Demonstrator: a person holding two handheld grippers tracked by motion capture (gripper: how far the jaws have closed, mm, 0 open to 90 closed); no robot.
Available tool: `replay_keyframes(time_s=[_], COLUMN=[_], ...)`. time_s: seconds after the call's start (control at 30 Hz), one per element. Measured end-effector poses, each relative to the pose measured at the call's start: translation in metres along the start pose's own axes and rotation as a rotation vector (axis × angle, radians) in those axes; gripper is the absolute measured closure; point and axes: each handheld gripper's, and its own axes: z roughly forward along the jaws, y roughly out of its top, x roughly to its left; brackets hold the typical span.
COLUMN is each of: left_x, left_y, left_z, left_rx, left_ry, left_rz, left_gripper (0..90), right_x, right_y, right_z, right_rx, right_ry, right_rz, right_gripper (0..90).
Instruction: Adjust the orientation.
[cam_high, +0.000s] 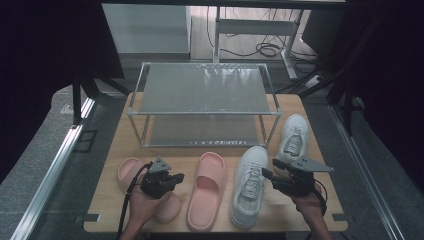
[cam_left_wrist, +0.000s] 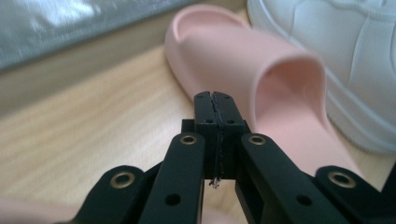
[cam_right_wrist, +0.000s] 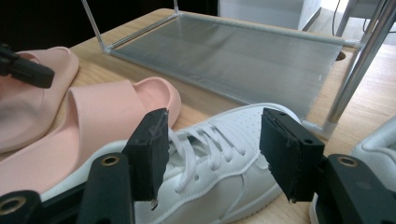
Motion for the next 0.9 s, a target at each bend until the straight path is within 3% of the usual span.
replay_keyframes(time_s=[0.3,0.6,0.63,0.77,0.8,0.83,0.9], left_x=[0.009,0.022,0.027,0.036,0.044,0.044,0.059], left_y=[-0.020,-0.037,-0.040,-0.046,-0.049,-0.049,-0.055], left_z=[-0.013,-0.054,-0.064,-0.076,-0.082,-0.082,-0.090], left_rx=[0.001,-0.053,-0.061,-0.076,-0.086,-0.086,-0.108], left_ry=[0.021,0.089,0.113,0.149,0.173,0.173,0.172], left_rz=[-0.031,-0.066,-0.077,-0.103,-0.124,-0.124,-0.169], left_gripper=[90.0,90.0,90.0,90.0,90.0,90.0,90.0], right_x=[-0.002,-0.002,-0.002,-0.002,-0.002,-0.002,-0.003], right_y=[-0.005,-0.006,-0.005,-0.005,-0.006,-0.006,-0.006], right_z=[-0.001,-0.001,0.000,0.001,0.002,0.002,0.001], right_rx=[0.011,0.005,0.004,0.008,0.008,0.008,0.008], right_ry=[-0.020,-0.031,-0.031,-0.030,-0.030,-0.030,-0.033], right_rz=[0.009,0.017,0.015,0.014,0.015,0.015,0.017], right_gripper=[42.0,42.0,42.0,42.0,42.0,42.0,42.0])
